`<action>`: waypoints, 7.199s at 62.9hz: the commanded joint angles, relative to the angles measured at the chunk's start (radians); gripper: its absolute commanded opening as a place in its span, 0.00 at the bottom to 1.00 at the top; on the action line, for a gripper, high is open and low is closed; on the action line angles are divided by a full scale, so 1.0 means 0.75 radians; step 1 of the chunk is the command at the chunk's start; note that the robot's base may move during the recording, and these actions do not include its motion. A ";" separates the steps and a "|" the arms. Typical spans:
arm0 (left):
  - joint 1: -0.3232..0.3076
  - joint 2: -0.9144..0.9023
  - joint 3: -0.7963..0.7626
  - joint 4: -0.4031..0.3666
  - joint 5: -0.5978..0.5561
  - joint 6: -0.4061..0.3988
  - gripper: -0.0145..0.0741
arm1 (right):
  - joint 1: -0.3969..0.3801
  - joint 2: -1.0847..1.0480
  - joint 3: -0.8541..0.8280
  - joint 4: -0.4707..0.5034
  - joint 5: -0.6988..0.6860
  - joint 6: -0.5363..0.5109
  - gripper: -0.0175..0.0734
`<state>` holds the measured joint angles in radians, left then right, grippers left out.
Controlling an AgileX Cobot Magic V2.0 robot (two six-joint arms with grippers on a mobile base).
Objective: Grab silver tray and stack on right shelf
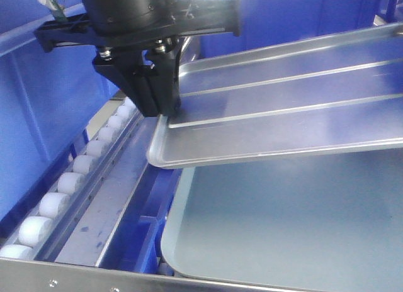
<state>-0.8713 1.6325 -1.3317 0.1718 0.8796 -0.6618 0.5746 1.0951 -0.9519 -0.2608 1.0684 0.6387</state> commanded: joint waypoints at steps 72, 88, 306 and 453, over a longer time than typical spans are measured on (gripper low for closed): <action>-0.118 0.245 -0.205 0.011 -0.140 0.118 0.05 | -0.290 -0.029 0.196 -0.048 -0.276 -0.129 0.29; -0.113 0.242 -0.245 0.006 -0.137 0.144 0.14 | -0.290 -0.029 0.195 -0.056 -0.266 -0.129 0.76; -0.762 -1.260 0.745 0.994 -0.069 -0.383 0.05 | -0.287 -1.056 0.685 0.019 -0.717 -0.379 0.25; 0.960 -2.181 1.847 -0.278 -1.445 0.977 0.05 | -0.287 -1.056 0.685 0.019 -0.717 -0.379 0.25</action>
<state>-0.2030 0.0026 0.0229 -0.0638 -0.0302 0.0837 0.3633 0.2962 -0.4116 -0.2302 0.6112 0.3634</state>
